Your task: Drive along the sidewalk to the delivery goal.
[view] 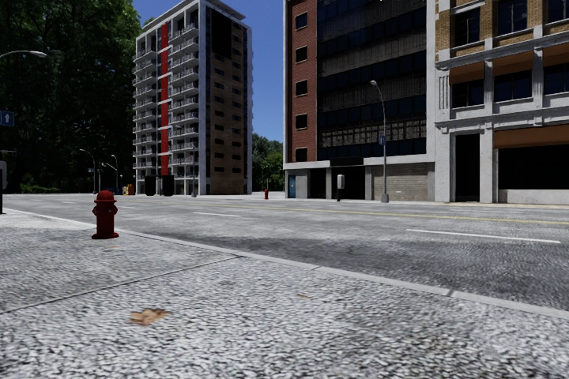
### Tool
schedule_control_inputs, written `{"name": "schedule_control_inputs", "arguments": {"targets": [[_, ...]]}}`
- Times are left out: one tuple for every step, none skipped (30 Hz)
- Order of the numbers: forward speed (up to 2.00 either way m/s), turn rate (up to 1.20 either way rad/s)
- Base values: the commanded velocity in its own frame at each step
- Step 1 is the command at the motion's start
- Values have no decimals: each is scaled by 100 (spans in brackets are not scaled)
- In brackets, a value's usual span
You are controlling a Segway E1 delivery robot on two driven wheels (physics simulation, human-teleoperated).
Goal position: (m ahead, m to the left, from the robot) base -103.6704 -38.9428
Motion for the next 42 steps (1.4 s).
{"name": "schedule_control_inputs", "arguments": {"targets": [[0, 0], [0, 0], [0, 0], [0, 0], [0, 0], [0, 0], [0, 0], [0, 0], [0, 0], [0, 0], [0, 0], [0, 0], [0, 0], [0, 0], [0, 0], [0, 0], [0, 0], [0, 0], [0, 0], [0, 0], [0, 0], [0, 0], [0, 0], [0, 0], [0, 0], [0, 0], [0, 0], [0, 0], [0, 0], [0, 0], [0, -3], [28, -14], [28, -14], [45, -23], [49, -33], [52, -43], [53, -47], [53, -47], [53, -47], [53, -48], [53, -48], [53, -48]]}}
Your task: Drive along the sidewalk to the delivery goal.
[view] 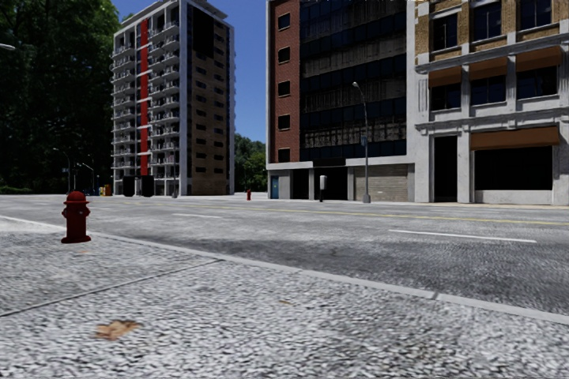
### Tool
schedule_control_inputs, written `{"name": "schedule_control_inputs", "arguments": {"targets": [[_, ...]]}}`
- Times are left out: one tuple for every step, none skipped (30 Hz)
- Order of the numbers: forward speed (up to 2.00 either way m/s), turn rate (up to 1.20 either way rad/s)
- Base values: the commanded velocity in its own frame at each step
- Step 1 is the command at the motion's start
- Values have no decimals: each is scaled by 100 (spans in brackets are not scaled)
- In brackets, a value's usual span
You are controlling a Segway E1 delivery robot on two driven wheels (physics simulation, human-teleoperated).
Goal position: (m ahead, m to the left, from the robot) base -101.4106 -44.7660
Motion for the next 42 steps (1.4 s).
{"name": "schedule_control_inputs", "arguments": {"targets": [[54, -48], [55, -48], [55, -48], [56, -48], [56, -48], [56, -48], [56, -48], [57, -48], [59, -48], [59, -48], [59, -48], [59, -48], [59, -48], [59, -48], [59, -48], [59, -49], [59, -50], [59, -51], [59, -51], [59, -55], [60, -57], [61, -58], [61, -58], [61, -58], [61, -58], [61, -58], [61, -58], [61, -58], [61, -58], [61, -58], [61, -58], [62, -58], [62, -58], [63, -58], [63, -58], [63, -58], [63, -58], [63, -58], [63, -58], [63, -58], [63, -58], [63, -58]]}}
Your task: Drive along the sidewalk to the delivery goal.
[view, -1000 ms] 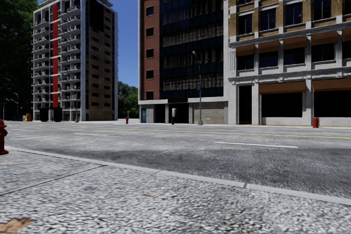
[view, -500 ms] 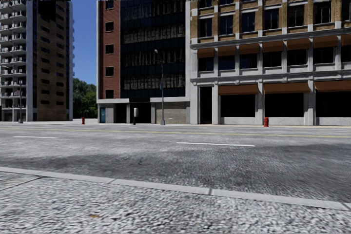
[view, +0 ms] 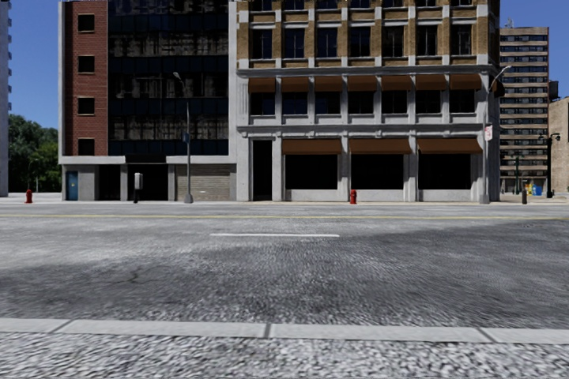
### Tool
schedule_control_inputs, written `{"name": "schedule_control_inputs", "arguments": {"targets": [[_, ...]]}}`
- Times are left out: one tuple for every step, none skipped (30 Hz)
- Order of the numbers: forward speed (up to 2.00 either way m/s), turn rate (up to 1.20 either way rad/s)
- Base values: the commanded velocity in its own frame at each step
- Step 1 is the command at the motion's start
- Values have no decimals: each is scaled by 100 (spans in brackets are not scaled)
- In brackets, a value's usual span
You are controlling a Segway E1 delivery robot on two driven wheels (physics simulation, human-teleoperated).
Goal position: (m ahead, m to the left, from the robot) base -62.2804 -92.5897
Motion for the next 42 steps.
{"name": "schedule_control_inputs", "arguments": {"targets": [[63, -58], [63, -58], [63, -58], [63, -58], [68, -58], [68, -58], [73, -58], [75, -58], [77, -58], [77, -58], [77, -59], [77, -59], [78, -59], [78, -59], [78, -60], [78, -60], [78, -62], [78, -64], [78, -66], [78, -66], [78, -67], [78, -67], [78, -68], [78, -68], [78, -68], [78, -72], [78, -77], [78, -78], [78, -79], [78, -79], [78, -79], [78, -79], [78, -79], [78, -79], [78, -79], [78, -79], [78, -79], [78, -79], [78, -79], [81, -79], [83, -79], [83, -79]]}}
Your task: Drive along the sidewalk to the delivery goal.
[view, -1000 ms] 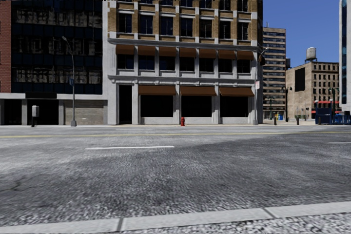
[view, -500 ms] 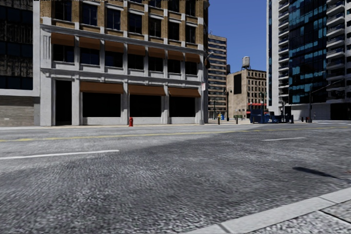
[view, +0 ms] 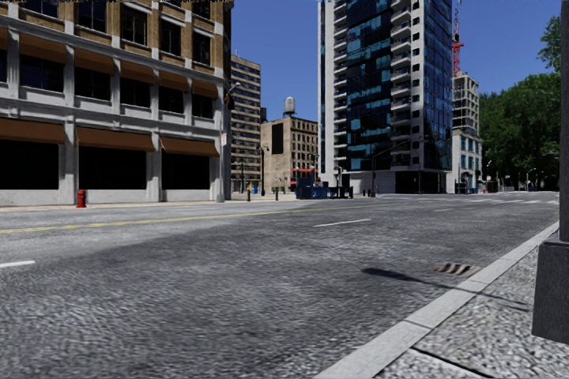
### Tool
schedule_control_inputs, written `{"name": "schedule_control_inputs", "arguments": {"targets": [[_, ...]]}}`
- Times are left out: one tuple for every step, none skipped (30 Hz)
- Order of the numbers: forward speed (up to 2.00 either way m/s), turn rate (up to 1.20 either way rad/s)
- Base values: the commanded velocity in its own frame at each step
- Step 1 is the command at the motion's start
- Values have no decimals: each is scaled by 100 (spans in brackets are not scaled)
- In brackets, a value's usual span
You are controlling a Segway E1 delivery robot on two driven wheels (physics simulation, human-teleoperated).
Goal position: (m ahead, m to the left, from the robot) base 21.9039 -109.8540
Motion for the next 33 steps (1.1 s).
{"name": "schedule_control_inputs", "arguments": {"targets": [[86, -79], [87, -79], [88, -79], [88, -79], [88, -79], [88, -79], [89, -79], [89, -79], [89, -79], [89, -79], [89, -79], [89, -79], [89, -79], [89, -79], [89, -79], [89, -79], [89, -79], [89, -79], [89, -79], [89, -79], [89, -79], [89, -79], [89, -79], [89, -79], [89, -79], [89, -79], [89, -79], [89, -79], [89, -80], [89, -80], [89, -81], [89, -81], [89, -83]]}}
